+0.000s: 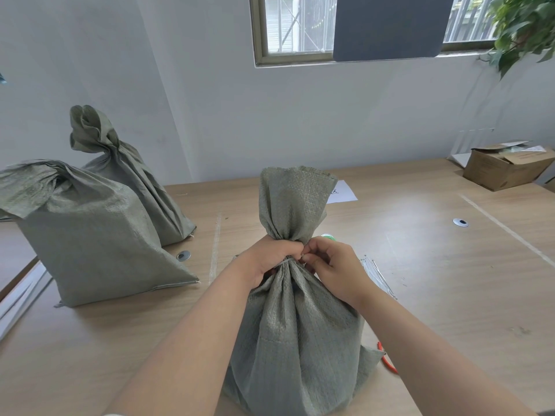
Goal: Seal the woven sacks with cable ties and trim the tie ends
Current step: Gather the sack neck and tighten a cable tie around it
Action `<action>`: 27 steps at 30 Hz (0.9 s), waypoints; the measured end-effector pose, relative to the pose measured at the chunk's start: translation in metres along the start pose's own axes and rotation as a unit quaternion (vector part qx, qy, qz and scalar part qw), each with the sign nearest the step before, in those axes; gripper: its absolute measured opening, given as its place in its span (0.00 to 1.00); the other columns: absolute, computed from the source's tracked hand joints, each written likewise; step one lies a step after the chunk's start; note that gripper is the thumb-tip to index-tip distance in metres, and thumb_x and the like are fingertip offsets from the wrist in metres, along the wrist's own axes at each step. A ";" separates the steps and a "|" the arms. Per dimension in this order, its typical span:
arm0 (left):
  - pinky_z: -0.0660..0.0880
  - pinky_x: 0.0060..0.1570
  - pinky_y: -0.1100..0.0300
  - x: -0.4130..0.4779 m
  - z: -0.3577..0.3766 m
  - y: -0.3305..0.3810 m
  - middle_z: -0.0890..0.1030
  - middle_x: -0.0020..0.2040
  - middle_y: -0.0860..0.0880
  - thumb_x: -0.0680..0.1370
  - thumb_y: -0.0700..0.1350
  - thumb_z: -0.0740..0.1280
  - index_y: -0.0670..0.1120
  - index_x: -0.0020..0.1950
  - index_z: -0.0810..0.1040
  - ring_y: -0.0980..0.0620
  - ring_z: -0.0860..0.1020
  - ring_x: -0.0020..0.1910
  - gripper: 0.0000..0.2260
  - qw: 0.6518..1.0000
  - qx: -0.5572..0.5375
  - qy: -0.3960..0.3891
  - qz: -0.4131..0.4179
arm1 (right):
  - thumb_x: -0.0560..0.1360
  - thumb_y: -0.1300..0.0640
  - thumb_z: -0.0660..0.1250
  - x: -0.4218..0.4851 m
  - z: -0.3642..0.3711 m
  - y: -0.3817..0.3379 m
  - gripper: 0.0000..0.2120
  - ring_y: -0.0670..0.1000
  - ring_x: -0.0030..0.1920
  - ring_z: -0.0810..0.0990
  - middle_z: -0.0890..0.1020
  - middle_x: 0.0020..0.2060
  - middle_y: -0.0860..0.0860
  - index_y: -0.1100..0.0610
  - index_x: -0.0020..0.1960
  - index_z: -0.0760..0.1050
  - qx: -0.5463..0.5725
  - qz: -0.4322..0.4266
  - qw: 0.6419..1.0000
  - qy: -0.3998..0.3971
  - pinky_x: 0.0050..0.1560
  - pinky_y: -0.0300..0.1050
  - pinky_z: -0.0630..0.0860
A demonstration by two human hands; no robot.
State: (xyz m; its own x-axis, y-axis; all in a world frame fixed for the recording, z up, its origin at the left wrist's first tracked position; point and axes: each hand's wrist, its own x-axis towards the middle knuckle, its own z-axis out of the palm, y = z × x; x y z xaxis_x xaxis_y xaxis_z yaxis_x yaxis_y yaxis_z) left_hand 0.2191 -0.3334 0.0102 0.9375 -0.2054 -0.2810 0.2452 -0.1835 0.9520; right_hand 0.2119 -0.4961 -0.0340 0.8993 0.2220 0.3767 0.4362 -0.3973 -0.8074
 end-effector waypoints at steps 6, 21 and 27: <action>0.71 0.35 0.61 -0.002 -0.001 0.001 0.75 0.28 0.49 0.60 0.38 0.65 0.48 0.28 0.77 0.52 0.74 0.29 0.05 1.000 -0.007 -0.004 -0.001 | 0.75 0.66 0.69 0.000 0.000 0.001 0.13 0.46 0.33 0.79 0.81 0.33 0.39 0.48 0.43 0.79 -0.008 -0.009 1.000 -0.003 0.39 0.42 0.76; 0.72 0.42 0.56 0.002 -0.004 -0.002 0.78 0.32 0.46 0.60 0.39 0.66 0.46 0.32 0.79 0.48 0.76 0.35 0.04 1.000 -0.005 -0.018 -0.006 | 0.75 0.67 0.69 0.001 -0.001 -0.002 0.13 0.43 0.32 0.78 0.81 0.32 0.44 0.49 0.43 0.80 -0.008 -0.010 1.000 -0.005 0.37 0.39 0.74; 0.74 0.49 0.51 -0.001 -0.009 -0.007 0.81 0.36 0.44 0.62 0.39 0.69 0.46 0.33 0.83 0.45 0.79 0.41 0.04 0.999 -0.030 -0.021 -0.004 | 0.75 0.69 0.69 -0.001 0.001 -0.001 0.16 0.47 0.32 0.80 0.83 0.34 0.51 0.48 0.42 0.80 0.039 0.019 0.999 0.005 0.40 0.46 0.78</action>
State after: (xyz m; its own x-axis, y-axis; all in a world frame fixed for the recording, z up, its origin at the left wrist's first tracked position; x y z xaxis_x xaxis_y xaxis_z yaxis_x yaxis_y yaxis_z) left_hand 0.2191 -0.3230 0.0047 0.9241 -0.2453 -0.2931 0.2690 -0.1273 0.9547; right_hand 0.2102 -0.4946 -0.0340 0.9153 0.1988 0.3502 0.3993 -0.3352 -0.8533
